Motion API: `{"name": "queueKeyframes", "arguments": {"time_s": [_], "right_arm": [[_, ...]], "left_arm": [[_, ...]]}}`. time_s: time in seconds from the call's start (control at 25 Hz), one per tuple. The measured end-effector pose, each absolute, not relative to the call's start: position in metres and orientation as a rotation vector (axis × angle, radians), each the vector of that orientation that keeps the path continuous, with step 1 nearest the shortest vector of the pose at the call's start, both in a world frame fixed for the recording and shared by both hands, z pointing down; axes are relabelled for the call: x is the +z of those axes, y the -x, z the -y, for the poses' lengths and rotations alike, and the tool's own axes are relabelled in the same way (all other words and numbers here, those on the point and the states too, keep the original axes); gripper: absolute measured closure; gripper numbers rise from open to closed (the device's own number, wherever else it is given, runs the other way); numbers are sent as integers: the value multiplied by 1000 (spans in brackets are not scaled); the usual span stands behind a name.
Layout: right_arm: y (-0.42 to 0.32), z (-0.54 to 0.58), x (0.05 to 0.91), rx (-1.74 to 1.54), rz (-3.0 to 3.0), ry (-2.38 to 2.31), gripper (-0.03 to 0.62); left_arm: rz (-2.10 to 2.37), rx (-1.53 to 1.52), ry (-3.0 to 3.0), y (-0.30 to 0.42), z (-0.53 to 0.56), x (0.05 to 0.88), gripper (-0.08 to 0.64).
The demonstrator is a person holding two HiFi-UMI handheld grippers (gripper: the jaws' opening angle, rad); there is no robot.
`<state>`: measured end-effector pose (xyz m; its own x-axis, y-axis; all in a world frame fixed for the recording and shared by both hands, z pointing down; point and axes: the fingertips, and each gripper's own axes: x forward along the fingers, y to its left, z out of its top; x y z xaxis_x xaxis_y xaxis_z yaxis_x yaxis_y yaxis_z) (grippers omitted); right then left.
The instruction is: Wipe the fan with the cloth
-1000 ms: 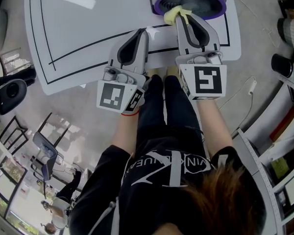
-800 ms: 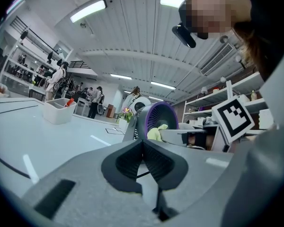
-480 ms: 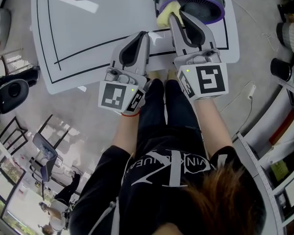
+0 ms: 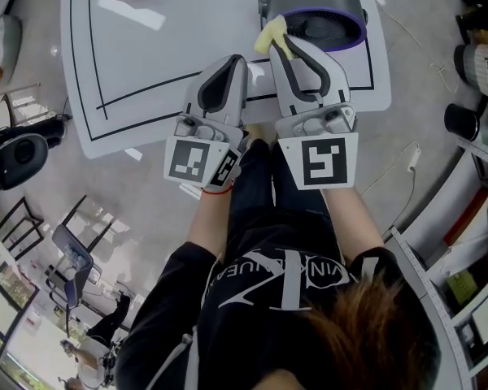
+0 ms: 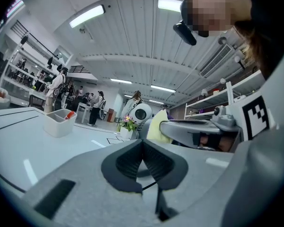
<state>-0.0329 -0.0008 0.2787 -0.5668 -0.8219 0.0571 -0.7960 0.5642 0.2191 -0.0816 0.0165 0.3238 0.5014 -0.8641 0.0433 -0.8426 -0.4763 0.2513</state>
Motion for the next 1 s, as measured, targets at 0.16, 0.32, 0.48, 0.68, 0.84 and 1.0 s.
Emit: {"name": "queueKeyframes", "arguments": {"time_s": [0.16,0.32,0.48,0.68,0.84,1.0], "right_arm": [[43,4,281,-363,2471,-1314,555],[53,20,270,-567,2262,-1259,553],[64,29,279,-655,2075,-1195,552],[57,31,275,-645,2013,-1206,551],[50,37,266,-619,2020,-1252,550],[45,44,260,-597,2019,-1294,549]], "left_arm": [[1474,-138,-2506,88,-15,318,549],[1488,-134,-2503,95,-17,314,549],[1495,-128,-2503,104,-16,312,549],[1506,-141,-2511,110,-14,303,549],[1491,-148,-2520,110,-8,302,549],[1465,-157,-2536,110,-1,300,549]]}}
